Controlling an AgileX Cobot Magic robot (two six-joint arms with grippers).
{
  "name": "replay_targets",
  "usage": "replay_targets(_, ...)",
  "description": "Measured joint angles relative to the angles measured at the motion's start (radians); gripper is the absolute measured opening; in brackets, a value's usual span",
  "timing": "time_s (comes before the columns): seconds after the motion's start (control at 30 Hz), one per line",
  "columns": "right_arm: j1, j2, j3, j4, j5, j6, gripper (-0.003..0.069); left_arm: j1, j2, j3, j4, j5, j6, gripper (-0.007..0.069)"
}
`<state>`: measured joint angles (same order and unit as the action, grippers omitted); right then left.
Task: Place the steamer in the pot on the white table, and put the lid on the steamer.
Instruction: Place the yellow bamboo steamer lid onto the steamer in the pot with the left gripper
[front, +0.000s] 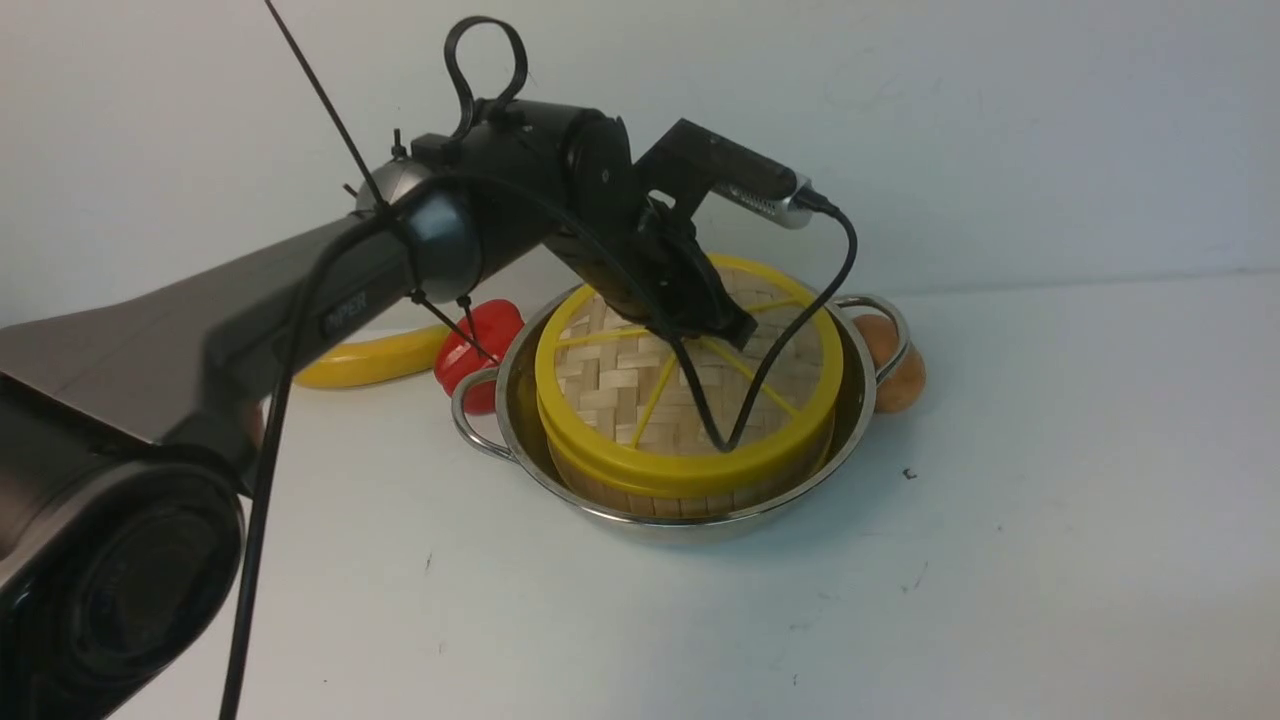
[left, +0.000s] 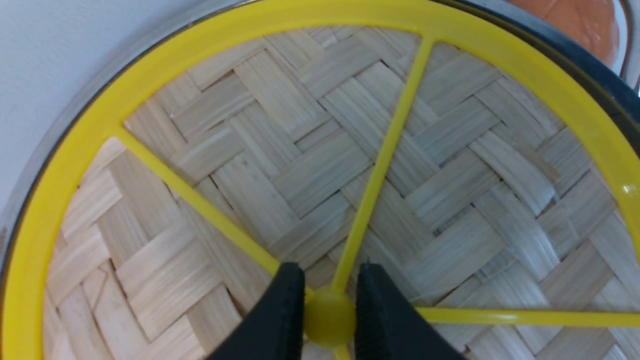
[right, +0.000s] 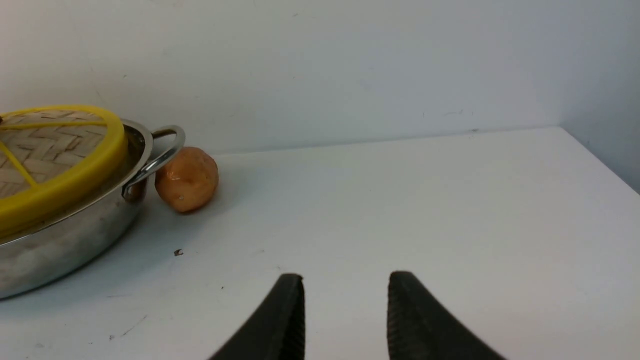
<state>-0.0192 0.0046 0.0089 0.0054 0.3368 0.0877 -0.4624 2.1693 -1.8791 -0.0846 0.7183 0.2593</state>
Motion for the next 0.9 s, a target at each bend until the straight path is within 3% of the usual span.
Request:
replay_targets(0.57,0.000,0.000,0.000,0.000,0.000,0.000,0.0248,-0.001,-0.002,0.000,0.063,0.014,-0.130,0.0122)
replay_targets(0.9,0.000,0.000,0.000,0.000,0.000,0.000,0.0248,-0.001,-0.002,0.000,0.079,0.014,-0.141,0.0122)
